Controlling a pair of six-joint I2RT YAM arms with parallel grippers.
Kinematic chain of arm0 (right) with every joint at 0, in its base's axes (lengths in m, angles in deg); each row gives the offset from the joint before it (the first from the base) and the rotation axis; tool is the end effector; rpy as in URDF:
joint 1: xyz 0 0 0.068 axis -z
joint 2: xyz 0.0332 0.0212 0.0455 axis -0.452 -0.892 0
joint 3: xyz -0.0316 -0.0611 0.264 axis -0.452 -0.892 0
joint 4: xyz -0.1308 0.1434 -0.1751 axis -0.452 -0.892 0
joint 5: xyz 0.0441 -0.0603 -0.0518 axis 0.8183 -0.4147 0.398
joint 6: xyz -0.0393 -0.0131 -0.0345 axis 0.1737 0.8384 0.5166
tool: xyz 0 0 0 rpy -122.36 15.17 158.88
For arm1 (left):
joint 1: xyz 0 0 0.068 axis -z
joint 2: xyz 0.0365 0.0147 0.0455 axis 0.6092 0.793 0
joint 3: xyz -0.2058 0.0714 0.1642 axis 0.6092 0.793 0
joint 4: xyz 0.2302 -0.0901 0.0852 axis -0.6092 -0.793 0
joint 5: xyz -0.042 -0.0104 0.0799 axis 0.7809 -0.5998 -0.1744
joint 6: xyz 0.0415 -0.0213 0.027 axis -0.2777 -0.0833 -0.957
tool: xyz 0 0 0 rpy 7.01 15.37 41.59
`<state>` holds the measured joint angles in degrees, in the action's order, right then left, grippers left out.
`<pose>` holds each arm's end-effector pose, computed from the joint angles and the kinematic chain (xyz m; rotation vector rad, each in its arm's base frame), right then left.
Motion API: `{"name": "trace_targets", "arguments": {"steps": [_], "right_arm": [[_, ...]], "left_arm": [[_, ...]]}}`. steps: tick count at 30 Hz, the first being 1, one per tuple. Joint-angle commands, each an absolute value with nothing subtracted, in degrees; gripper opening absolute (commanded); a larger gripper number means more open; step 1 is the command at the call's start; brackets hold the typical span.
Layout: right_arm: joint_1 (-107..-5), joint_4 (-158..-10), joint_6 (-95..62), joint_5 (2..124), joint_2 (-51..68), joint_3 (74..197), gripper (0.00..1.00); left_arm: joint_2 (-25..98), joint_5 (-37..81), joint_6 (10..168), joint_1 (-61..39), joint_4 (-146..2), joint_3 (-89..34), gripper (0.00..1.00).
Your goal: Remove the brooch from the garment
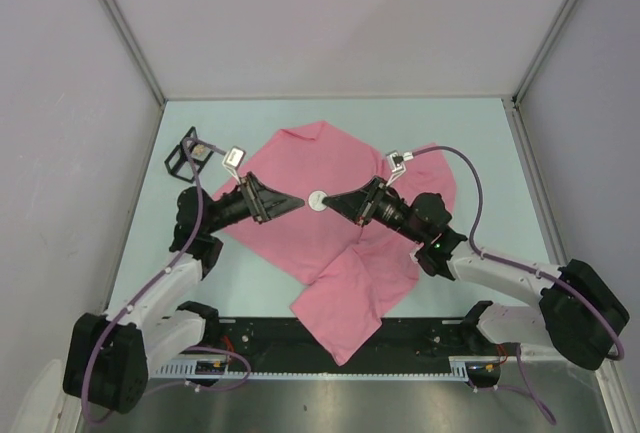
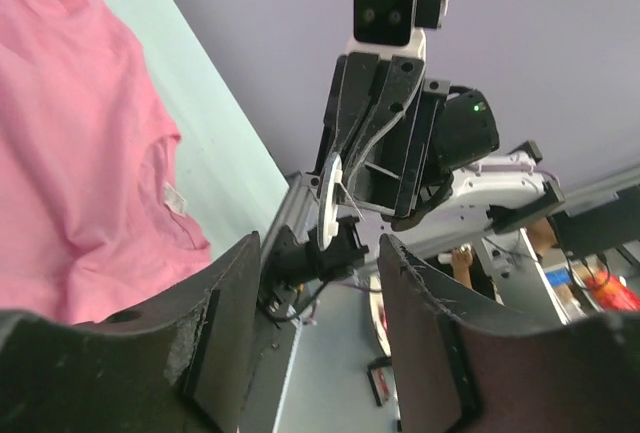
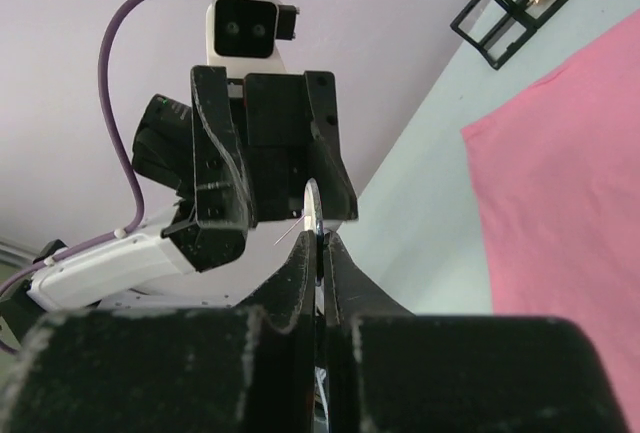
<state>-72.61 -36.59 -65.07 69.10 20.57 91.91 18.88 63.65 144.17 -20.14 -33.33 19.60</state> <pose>0.1791 0.1957 0.2774 -0.0890 1.6210 1.5807 0.1945 -0.0894 0.2684 0.1049 1.7690 -1.7496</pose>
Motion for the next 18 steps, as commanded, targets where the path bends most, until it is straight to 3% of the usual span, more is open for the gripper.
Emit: {"name": "trace_targets", "arguments": {"steps": [1,8,14,18], "right_arm": [[-69.95,-34.11,-62.72,77.24,23.18,91.63,0.0],[-66.69,-32.53,-63.69,85.26,22.74,91.81,0.0],[-66.42,-32.27,-63.6,87.81,21.42,92.95,0.0],[-66.51,-31.91,-63.95,89.39,20.45,94.09,0.0]], "left_arm": [[16.02,68.44,139.92,-23.56,-36.08,19.31,0.55],[19.8,74.06,138.86,-23.38,-35.91,13.53,0.54],[19.81,75.84,127.35,-21.01,-50.91,6.49,0.56],[21.39,74.96,122.24,-17.58,-55.78,3.23,0.48]]}}
